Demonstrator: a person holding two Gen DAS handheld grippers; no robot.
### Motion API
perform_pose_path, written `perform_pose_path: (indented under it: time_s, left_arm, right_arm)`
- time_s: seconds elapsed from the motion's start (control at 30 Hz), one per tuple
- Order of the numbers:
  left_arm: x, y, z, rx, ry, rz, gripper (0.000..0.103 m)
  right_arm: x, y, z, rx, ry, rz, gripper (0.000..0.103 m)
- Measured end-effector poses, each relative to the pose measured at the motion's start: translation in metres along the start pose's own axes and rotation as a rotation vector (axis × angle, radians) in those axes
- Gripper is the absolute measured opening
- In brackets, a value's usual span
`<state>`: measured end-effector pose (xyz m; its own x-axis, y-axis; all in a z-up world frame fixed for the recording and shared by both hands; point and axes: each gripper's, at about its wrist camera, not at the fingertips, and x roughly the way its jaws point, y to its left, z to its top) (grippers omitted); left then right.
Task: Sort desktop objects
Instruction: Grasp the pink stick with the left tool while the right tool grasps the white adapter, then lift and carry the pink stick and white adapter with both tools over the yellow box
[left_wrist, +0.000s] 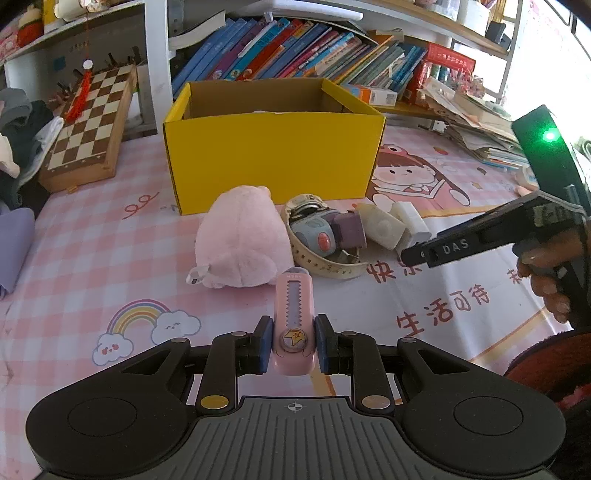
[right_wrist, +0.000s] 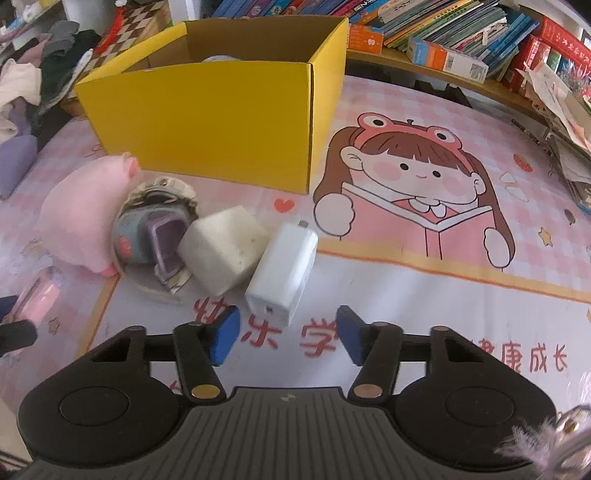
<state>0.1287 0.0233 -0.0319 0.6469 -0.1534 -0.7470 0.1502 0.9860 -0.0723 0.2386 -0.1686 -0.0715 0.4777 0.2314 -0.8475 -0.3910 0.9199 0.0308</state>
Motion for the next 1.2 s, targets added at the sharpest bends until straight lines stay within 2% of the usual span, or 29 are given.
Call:
perform_pose_path:
  time_s: [0.43, 0.47, 0.5, 0.53, 0.6, 0.83, 0.97, 1.1, 1.2]
  left_arm:
    - [0.004, -0.002, 0.001, 0.0, 0.018, -0.004, 0.023]
    - [0.004, -0.003, 0.001, 0.002, 0.019, -0.006, 0.023]
    - [0.004, -0.004, 0.001, 0.003, 0.02, -0.007, 0.023]
    - [0.004, -0.004, 0.001, 0.005, 0.02, -0.008, 0.023]
    - [0.002, -0.005, 0.0, 0.007, 0.018, -0.008, 0.023]
    - [-0.003, -0.007, -0.001, 0.002, 0.004, -0.008, 0.023]
    - [-0.004, -0.009, 0.001, 0.004, -0.002, -0.01, 0.023]
    - [-0.005, -0.011, 0.0, 0.009, -0.001, -0.01, 0.023]
    - [-0.006, -0.01, -0.001, 0.003, -0.001, -0.006, 0.023]
  right_arm:
    - [0.02, 0.005, 0.011, -0.005, -0.008, 0.004, 0.049]
    - [0.02, 0.004, 0.012, -0.004, -0.009, 0.002, 0.047]
    - [0.02, 0.004, 0.013, 0.0, -0.011, 0.002, 0.036]
    - [0.018, 0.002, 0.013, 0.007, -0.013, 0.002, 0.03]
    - [0.014, -0.002, 0.012, 0.023, -0.014, -0.008, 0.026]
    - [-0.009, -0.013, -0.006, -0.004, 0.026, 0.003, 0.025]
    - [-0.007, -0.013, -0.009, -0.004, 0.037, 0.001, 0.025]
    - [-0.005, -0.01, -0.008, -0.018, 0.022, -0.008, 0.029]
    - [-0.002, -0.011, -0.008, -0.015, 0.029, 0.004, 0.025]
